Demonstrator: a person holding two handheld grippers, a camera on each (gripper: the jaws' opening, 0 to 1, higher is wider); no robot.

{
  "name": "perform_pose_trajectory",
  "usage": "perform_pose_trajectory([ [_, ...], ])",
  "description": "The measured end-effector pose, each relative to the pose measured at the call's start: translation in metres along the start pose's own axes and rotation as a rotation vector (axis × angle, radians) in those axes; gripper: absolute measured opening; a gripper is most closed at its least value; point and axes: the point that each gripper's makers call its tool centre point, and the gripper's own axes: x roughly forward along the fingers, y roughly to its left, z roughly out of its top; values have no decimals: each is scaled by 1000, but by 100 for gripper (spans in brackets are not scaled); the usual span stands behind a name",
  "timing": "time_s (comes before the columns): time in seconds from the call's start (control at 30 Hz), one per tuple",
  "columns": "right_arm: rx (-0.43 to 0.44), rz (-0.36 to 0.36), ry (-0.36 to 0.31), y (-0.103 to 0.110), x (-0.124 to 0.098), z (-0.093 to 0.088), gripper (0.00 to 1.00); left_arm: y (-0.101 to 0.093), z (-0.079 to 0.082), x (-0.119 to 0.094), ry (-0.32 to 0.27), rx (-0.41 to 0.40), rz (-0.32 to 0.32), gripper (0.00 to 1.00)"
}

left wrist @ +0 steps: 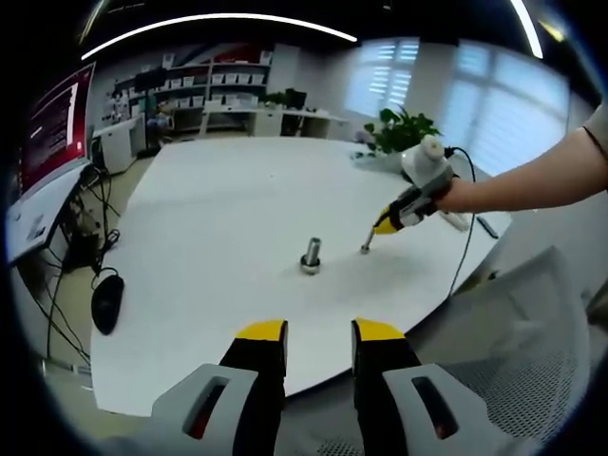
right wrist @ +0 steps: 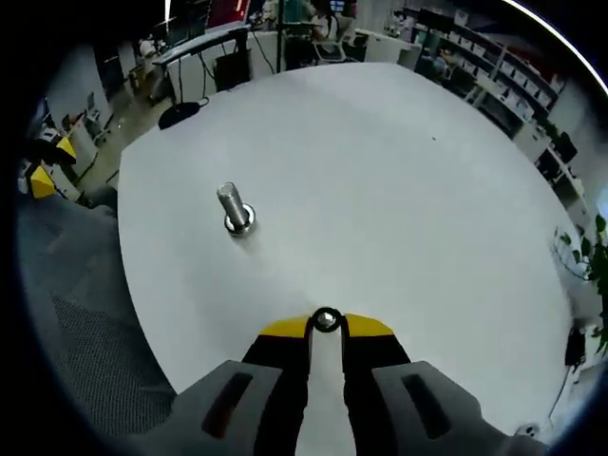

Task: Place the washer onto the threaded stud by aligning its center hole with the stud, sliding it down to the base, and recovering from edge contact or off-axis alignment until the washer reaches the visible bottom stop.

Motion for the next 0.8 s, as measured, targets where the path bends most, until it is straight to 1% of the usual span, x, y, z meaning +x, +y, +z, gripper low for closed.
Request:
perform_pose_trajectory([
  [0.2,-15,10,20,0,6,2,14,1,-1,1,5,1,3,25],
  [0.27,-10,15,44,0,9,-2,14,1,-1,1,8,1,3,25],
  [0.3,-16,16,39,0,9,-1,14,1,-1,1,9,1,4,25],
  [0.57,-27,29,83,2,19,-7,14,2,-2,1,11,-4,7,25],
  [0.7,-29,36,86,1,28,-5,14,3,-3,1,16,-7,12,25],
  [0.8,-30,44,102,1,34,-10,14,3,-3,1,16,-9,12,25],
])
